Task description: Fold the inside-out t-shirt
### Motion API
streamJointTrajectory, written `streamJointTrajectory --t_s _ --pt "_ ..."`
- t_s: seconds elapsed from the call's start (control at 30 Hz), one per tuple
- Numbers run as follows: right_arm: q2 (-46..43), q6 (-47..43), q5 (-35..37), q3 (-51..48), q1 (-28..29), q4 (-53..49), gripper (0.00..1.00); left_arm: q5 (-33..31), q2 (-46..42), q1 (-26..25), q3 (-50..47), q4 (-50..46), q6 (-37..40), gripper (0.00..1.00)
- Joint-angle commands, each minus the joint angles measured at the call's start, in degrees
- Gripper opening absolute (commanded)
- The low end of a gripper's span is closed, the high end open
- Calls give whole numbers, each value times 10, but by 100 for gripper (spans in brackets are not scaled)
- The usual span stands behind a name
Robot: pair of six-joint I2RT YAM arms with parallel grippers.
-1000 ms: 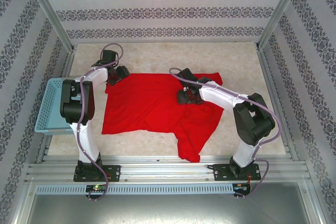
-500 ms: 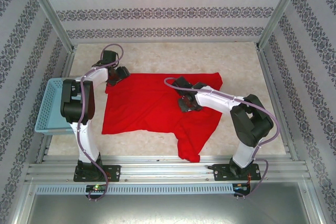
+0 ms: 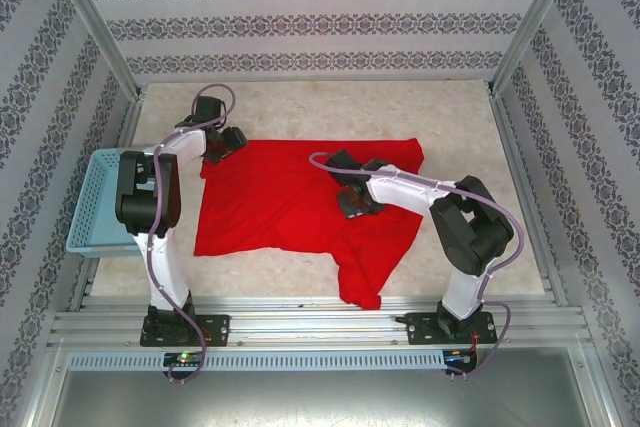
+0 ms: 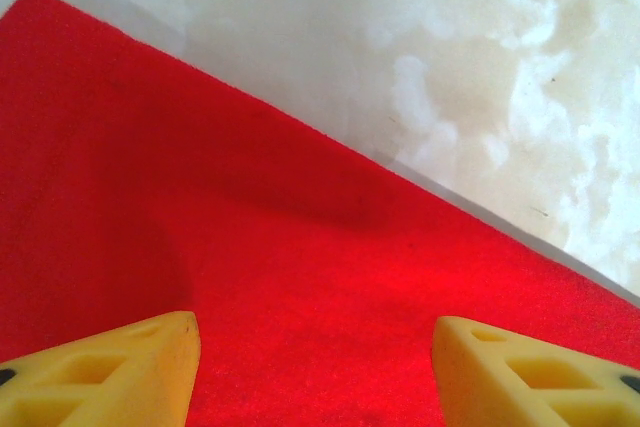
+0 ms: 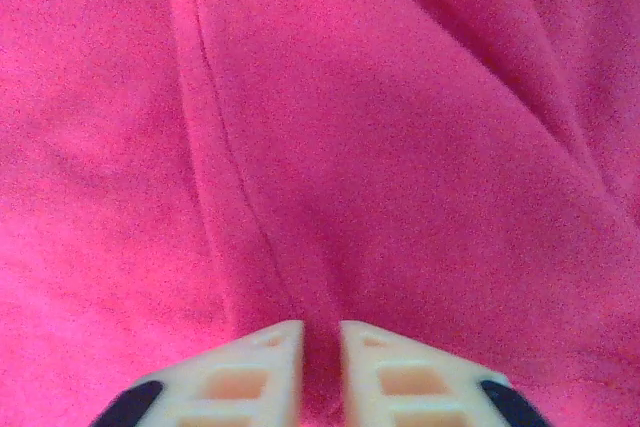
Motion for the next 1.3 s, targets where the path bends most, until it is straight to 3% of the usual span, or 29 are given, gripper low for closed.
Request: streamJointTrajectory --t_s 0.0,0.13,0.4,0.63,0.73,0.87,0.97,1.1,1.27 --pt "-6 11 1 -5 11 -14 10 2 12 2 9 -16 7 63" --pt "-14 19 -1 -8 17 -18 0 1 12 2 8 -16 7 63" --pt "-65 48 13 5 74 -59 0 -1 12 2 7 -20 9 63" --pt "-71 96 -30 -21 109 -36 0 1 12 2 6 -16 6 63" --pt "-49 106 -41 -13 110 -27 7 2 12 2 8 -18 5 63" --pt "-45 98 -47 3 105 -35 29 -1 9 2 9 -25 10 63" --pt "-85 79 -57 3 78 -33 38 -4 5 2 14 -34 16 62" --pt "-130 51 -69 -13 -19 -12 45 -11 -22 -4 10 -41 19 62" --pt "-69 38 -104 8 -149 2 48 -17 -54 -24 6 -42 27 63"
